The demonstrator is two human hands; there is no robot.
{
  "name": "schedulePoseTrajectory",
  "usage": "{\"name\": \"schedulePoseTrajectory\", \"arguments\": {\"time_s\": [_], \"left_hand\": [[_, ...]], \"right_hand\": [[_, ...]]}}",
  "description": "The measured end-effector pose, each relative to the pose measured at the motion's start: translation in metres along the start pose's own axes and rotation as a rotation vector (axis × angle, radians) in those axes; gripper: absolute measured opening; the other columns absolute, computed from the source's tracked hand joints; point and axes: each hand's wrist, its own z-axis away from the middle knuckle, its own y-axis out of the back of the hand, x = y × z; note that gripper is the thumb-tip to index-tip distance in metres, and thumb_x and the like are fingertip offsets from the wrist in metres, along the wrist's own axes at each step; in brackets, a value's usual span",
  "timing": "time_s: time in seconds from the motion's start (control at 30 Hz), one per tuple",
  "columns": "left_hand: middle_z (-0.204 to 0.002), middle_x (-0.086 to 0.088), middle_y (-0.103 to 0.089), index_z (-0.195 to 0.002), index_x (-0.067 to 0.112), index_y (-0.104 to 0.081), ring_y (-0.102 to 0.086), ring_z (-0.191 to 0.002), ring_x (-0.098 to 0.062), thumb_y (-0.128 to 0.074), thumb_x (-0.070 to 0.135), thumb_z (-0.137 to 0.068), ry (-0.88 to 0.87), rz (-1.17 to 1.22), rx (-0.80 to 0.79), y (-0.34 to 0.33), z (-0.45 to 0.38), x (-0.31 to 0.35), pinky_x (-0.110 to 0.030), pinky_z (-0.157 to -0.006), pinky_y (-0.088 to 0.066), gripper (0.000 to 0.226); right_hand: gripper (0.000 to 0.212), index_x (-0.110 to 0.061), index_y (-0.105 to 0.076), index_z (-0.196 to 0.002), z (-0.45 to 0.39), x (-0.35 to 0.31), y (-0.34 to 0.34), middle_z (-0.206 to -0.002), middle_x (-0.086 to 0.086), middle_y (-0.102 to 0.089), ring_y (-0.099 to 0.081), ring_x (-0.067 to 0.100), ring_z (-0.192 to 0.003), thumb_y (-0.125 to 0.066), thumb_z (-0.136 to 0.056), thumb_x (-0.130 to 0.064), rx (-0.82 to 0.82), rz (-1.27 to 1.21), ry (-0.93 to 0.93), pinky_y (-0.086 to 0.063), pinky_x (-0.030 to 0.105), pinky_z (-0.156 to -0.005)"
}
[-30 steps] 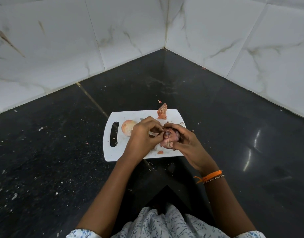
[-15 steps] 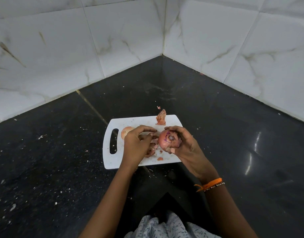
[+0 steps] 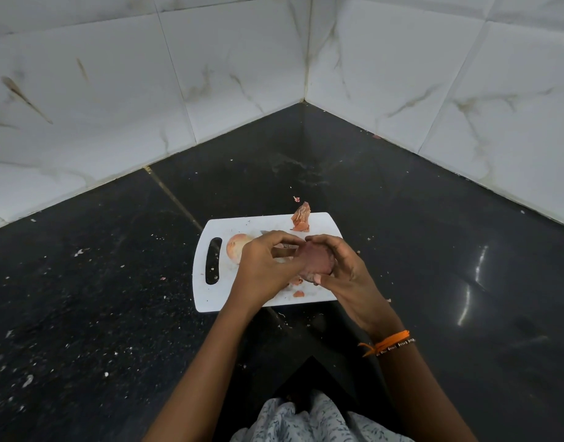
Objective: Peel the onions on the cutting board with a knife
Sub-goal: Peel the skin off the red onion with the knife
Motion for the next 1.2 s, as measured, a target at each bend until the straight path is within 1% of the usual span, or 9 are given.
{"name": "schedulePoseTrajectory", "arguments": {"time_s": [0.13,0.3,0.5,0.63,0.73,0.87,0.97,1.13,1.2], "left_hand": [[-0.086,0.015,-0.069,-0.092,0.019,-0.07,-0.067,-0.081,0.001,-0.07,0.002,-0.074,-0.011,-0.003,0.038,-0.004,0.001,0.0,-0.02,-0.074,-0.057,0.025],[-0.083,0.019,-0.066,-0.091,0.02,-0.07,-0.065,-0.075,0.008,-0.067,-0.002,-0.075,-0.038,-0.022,0.025,-0.008,0.002,-0.001,-0.008,-0.063,-0.05,0.027],[-0.088,-0.004,-0.071,-0.091,0.003,-0.071,-0.067,-0.082,-0.01,-0.052,-0.012,-0.081,-0.005,-0.007,0.144,-0.008,-0.001,-0.008,-0.019,-0.073,-0.055,0.026],[-0.088,0.001,-0.072,-0.092,0.01,-0.071,-0.068,-0.087,-0.011,-0.06,0.007,-0.088,0.028,0.072,0.157,-0.009,0.001,-0.007,-0.024,-0.075,-0.057,0.012],[-0.086,0.009,-0.072,-0.089,0.018,-0.07,-0.068,-0.084,-0.002,-0.074,0.02,-0.079,0.042,0.11,0.086,-0.01,0.003,-0.006,-0.019,-0.071,-0.056,0.011],[-0.075,0.016,-0.067,-0.073,0.031,-0.067,-0.063,-0.079,0.006,-0.072,0.011,-0.079,-0.013,0.036,0.132,-0.011,0.006,-0.006,-0.01,-0.067,-0.051,0.021],[-0.073,0.018,-0.065,-0.07,0.034,-0.063,-0.062,-0.078,0.006,-0.07,0.01,-0.081,-0.043,-0.007,0.145,-0.013,0.006,-0.003,-0.007,-0.065,-0.048,0.027],[-0.076,0.012,-0.063,-0.075,0.022,-0.062,-0.064,-0.076,-0.007,-0.065,0.008,-0.086,-0.025,-0.041,0.204,-0.013,0.001,-0.005,-0.018,-0.063,-0.053,0.017],[-0.076,0.009,-0.063,-0.076,0.018,-0.062,-0.064,-0.071,-0.005,-0.064,0.006,-0.086,-0.01,-0.025,0.232,-0.011,-0.001,-0.008,-0.011,-0.057,-0.049,0.016]], "right_hand": [[0.05,-0.023,-0.057,-0.117,0.0,-0.003,-0.001,-0.117,-0.008,-0.062,-0.058,0.02,-0.115,-0.071,-0.07,-0.01,0.004,0.046,-0.011,-0.052,0.034,-0.092],[0.05,-0.02,-0.057,-0.119,0.002,0.001,0.001,-0.121,0.0,-0.059,-0.057,0.023,-0.117,-0.067,-0.073,-0.003,0.019,0.048,-0.024,-0.051,0.036,-0.094],[0.052,-0.023,-0.059,-0.115,0.003,0.004,0.003,-0.12,-0.004,-0.06,-0.056,0.019,-0.118,-0.066,-0.07,0.002,0.045,0.018,-0.025,-0.053,0.031,-0.086],[0.051,-0.02,-0.057,-0.118,0.003,0.007,0.003,-0.122,-0.002,-0.058,-0.056,0.019,-0.118,-0.067,-0.072,0.0,0.046,0.022,-0.009,-0.052,0.035,-0.091],[0.05,-0.016,-0.056,-0.119,0.003,0.008,0.004,-0.124,0.005,-0.057,-0.056,0.021,-0.117,-0.065,-0.073,0.001,0.04,-0.008,-0.006,-0.051,0.036,-0.092],[0.052,-0.013,-0.051,-0.12,0.001,0.011,0.002,-0.123,0.007,-0.057,-0.057,0.02,-0.115,-0.06,-0.072,0.005,0.034,-0.175,-0.075,-0.052,0.032,-0.087],[0.055,-0.015,-0.05,-0.118,-0.002,0.014,-0.003,-0.118,0.004,-0.057,-0.061,0.016,-0.109,-0.075,-0.072,-0.003,0.111,-0.102,-0.113,-0.054,0.03,-0.083],[0.055,-0.016,-0.055,-0.116,-0.002,0.012,-0.004,-0.113,0.002,-0.059,-0.062,0.016,-0.104,-0.079,-0.068,-0.005,0.145,-0.059,-0.089,-0.054,0.028,-0.079],[0.051,-0.015,-0.057,-0.116,-0.001,0.009,-0.002,-0.111,0.002,-0.063,-0.064,0.018,-0.103,-0.07,-0.069,-0.002,0.141,-0.176,-0.094,-0.054,0.027,-0.078]]}}
